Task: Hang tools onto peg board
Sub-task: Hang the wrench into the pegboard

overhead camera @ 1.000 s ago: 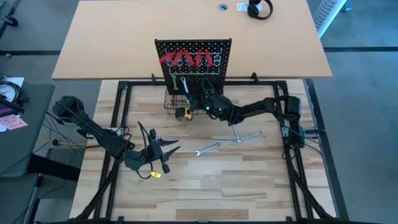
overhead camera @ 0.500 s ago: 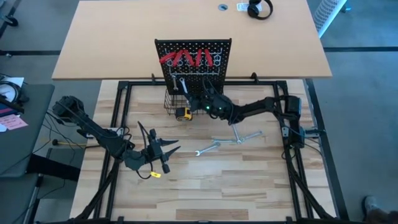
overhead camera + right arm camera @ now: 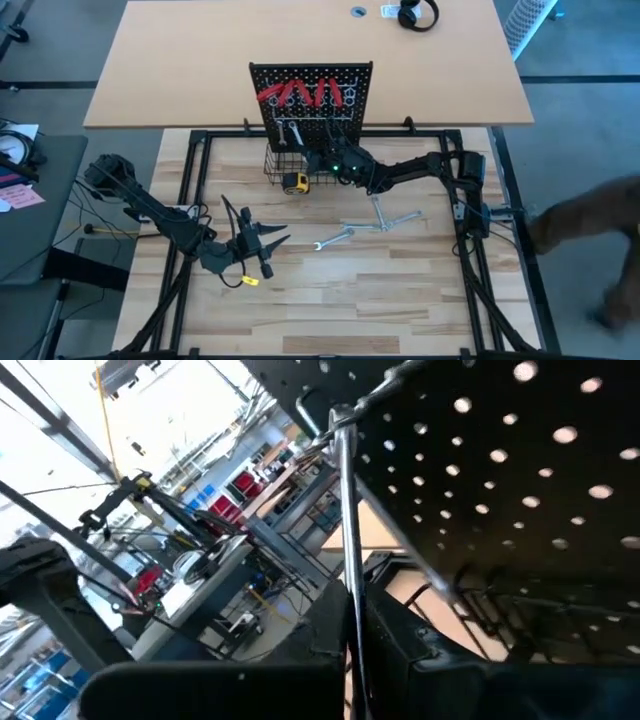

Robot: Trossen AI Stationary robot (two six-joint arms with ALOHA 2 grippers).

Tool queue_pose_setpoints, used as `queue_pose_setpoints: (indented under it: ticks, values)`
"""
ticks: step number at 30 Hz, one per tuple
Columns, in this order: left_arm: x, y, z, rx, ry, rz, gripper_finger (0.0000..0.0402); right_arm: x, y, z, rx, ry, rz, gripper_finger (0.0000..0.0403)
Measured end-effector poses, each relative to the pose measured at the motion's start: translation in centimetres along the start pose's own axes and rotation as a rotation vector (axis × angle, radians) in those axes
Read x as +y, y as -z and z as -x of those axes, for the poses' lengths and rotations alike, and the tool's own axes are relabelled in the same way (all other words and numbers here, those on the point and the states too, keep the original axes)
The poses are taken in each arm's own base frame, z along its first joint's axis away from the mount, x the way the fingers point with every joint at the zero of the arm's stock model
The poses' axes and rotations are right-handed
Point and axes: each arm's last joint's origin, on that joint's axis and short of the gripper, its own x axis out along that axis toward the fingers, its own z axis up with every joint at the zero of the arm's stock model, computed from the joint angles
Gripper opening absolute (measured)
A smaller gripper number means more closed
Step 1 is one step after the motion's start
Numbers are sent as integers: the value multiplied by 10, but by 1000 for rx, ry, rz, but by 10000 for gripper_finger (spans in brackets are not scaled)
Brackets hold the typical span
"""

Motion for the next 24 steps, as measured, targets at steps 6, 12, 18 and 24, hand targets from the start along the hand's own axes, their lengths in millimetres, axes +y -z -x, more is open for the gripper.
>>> queue_pose_setpoints:
  ticks: [6,12,18,24]
  values:
    - [0,0,0,-2,-1,-1,102,-3,-5,-3,0,5,-26,28]
    - [0,-1,0,-4,-1,0,102,2,-8,-9,23,11,-12,38]
    - [0,-1,0,-4,-1,3,102,0,-6,-10,51,33,32,77]
    - [0,-1,0,-4,3,12,102,0,-5,-9,65,24,51,157]
